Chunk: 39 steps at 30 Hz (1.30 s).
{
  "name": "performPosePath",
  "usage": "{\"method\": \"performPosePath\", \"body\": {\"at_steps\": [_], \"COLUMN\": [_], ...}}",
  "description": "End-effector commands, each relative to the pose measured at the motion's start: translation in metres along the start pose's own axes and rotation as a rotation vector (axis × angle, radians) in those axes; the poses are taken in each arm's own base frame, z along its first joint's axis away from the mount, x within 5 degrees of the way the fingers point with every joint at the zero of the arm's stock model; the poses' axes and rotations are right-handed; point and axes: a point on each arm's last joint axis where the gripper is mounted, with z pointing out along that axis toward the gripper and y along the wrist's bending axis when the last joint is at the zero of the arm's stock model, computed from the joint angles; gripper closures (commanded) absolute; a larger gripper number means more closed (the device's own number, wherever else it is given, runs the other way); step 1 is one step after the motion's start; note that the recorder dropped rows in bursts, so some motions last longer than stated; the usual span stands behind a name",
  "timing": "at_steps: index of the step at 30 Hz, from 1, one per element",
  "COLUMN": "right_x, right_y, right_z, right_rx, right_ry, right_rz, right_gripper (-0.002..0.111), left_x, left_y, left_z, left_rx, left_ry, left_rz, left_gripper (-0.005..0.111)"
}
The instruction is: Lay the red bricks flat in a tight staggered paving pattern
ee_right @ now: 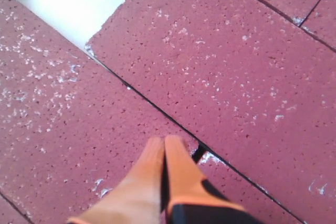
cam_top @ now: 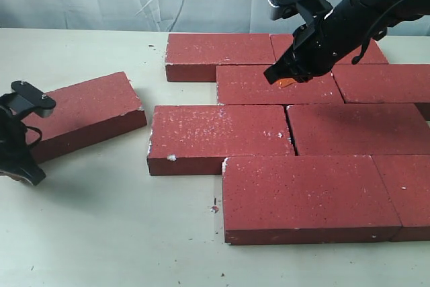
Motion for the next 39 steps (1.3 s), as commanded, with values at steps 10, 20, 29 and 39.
{"method": "performPosePath", "body": {"at_steps": [10,20,29,39], "right_x": [0.0,0.0,0.0,-0.001], "right_y": [-0.001,-0.002,-0.001,-0.002], "right_z": [0.0,0.0,0.0,0.0], "right_rx": [0.008,0.01,0.008,0.01], "right_ry": [-0.009,-0.013,-0.011,-0.014], "right_rz": [-0.003,-0.001,-0.001,-0.001], "right_gripper": [0.109,0.109,0.109,0.109], "left_x": [-0.004,-0.01,-0.022,-0.031], "left_y": [0.025,0.022,0.006,0.013], "left_z": [-0.001,-0.013,-0.018,0.007], "left_rx": [-0.046,0.024,0.222,0.204], "left_ry": [-0.184,-0.199,-0.304,-0.32], "left_rz": [-0.191,-0.258,-0.207,-0.315], "left_gripper": [0.107,0.107,0.107,0.107]}}
